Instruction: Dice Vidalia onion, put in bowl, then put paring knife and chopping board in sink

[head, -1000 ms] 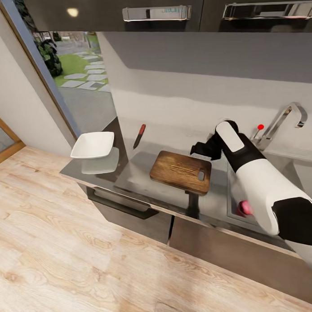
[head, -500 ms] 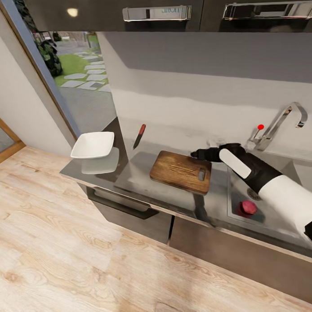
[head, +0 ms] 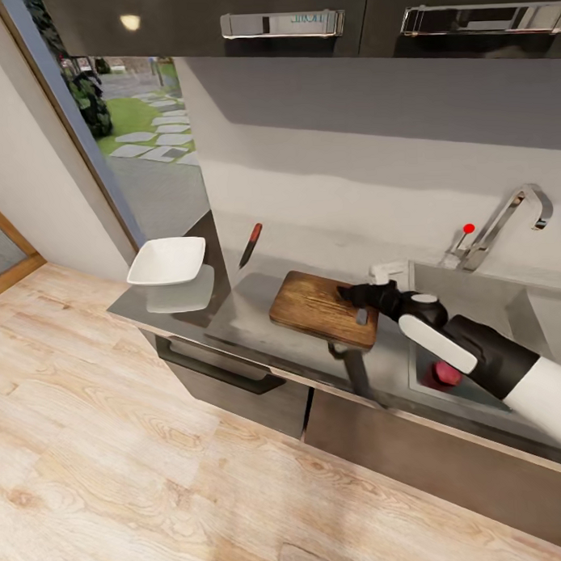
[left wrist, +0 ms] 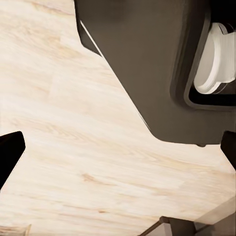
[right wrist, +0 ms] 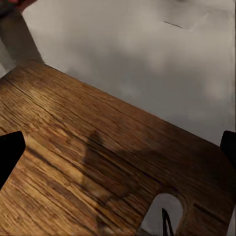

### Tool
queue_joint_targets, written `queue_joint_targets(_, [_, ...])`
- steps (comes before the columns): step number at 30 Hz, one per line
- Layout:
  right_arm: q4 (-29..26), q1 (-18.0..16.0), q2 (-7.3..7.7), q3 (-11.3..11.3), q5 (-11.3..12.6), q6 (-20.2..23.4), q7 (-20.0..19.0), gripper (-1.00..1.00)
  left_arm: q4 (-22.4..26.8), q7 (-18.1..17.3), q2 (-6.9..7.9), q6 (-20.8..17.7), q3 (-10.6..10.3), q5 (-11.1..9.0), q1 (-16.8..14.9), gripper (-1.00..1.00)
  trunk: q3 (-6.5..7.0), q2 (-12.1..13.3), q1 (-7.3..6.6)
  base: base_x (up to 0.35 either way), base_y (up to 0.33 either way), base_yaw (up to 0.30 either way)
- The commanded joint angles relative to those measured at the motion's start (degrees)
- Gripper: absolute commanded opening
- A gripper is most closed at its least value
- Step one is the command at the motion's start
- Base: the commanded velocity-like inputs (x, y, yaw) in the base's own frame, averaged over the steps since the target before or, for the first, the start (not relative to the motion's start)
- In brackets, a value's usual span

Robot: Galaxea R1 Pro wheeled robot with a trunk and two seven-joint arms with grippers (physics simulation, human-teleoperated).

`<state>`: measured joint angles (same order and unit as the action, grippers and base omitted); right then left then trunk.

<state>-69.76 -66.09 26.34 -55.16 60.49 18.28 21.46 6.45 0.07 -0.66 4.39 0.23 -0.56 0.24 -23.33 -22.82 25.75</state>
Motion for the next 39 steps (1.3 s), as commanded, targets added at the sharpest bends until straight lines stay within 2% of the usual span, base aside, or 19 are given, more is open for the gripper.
queue_joint_targets(1, [-1.1,0.1,0.19,-0.4,0.4,-0.2,2.4,1.0,0.2,0.0,-0.01,0.1,0.0,-0.1,0.0,1.0,-0.08,-0.1,0.03,0.0,0.0,0.0])
queue_joint_targets(2, [-2.7,0.5,0.39,-1.4,0.4,-0.5,6.4,1.0,0.4,0.0,-0.04,0.1,0.0,-0.1,0.0,1.0,-0.08,-0.1,0.03,0.0,0.0,0.0])
queue_joint_targets(3, [-3.6,0.6,0.46,-2.2,0.4,-0.7,8.5,1.0,0.5,0.0,-0.08,0.1,0.0,-0.1,0.0,1.0,-0.08,-0.1,0.03,0.0,0.0,0.0])
queue_joint_targets(4, [-5.7,0.7,0.55,-4.2,0.4,-1.2,12.4,1.0,0.6,0.0,-0.21,0.1,0.0,-0.1,0.0,1.0,-0.08,-0.1,0.03,0.0,0.0,0.0])
queue_joint_targets(5, [-6.9,0.8,0.59,-5.3,0.4,-1.5,14.1,1.0,0.7,0.0,-0.3,0.1,0.0,-0.1,0.0,1.0,-0.08,-0.1,0.03,0.0,0.0,0.0])
queue_joint_targets(6, [-9.1,0.9,0.64,-7.4,0.4,-2.4,16.8,1.0,0.8,0.0,-0.48,0.1,0.0,-0.1,0.0,1.0,-0.08,-0.1,0.03,0.0,0.0,0.0])
queue_joint_targets(11, [-13.3,1.0,0.71,-11.0,0.4,-5.0,20.6,1.0,2.1,0.0,-0.62,0.1,0.0,-0.1,0.0,1.0,-0.08,-0.1,0.03,0.0,0.0,0.0])
queue_joint_targets(16, [-14.6,1.0,0.72,-13.4,0.4,-6.3,21.6,1.0,4.5,0.1,-0.56,0.1,0.2,-0.2,0.0,1.0,-0.08,-0.1,0.03,0.0,0.0,0.0])
queue_joint_targets(19, [-14.7,1.0,0.73,-14.0,0.4,-6.5,21.8,1.0,4.9,0.1,-0.57,0.1,0.4,-0.2,0.0,1.0,-0.08,-0.1,0.03,0.0,0.0,0.0])
queue_joint_targets(32, [-14.9,1.0,1.38,-14.6,0.6,-6.6,21.7,1.0,5.4,0.3,-0.62,-0.1,0.7,-0.3,0.0,1.0,-0.08,-0.1,0.03,0.0,0.138,-0.027])
queue_joint_targets(34, [-14.9,1.0,1.42,-14.5,0.6,-6.6,21.7,1.0,5.4,0.2,-0.58,0.1,2.2,-0.3,0.0,1.0,-0.08,-0.1,0.03,0.0,0.014,-0.042])
queue_joint_targets(39, [-14.9,1.0,1.42,-14.5,0.6,-6.6,21.7,1.0,5.4,0.2,-0.57,1.0,3.8,-0.3,0.0,1.0,-0.08,-0.1,0.03,0.0,0.005,-0.016])
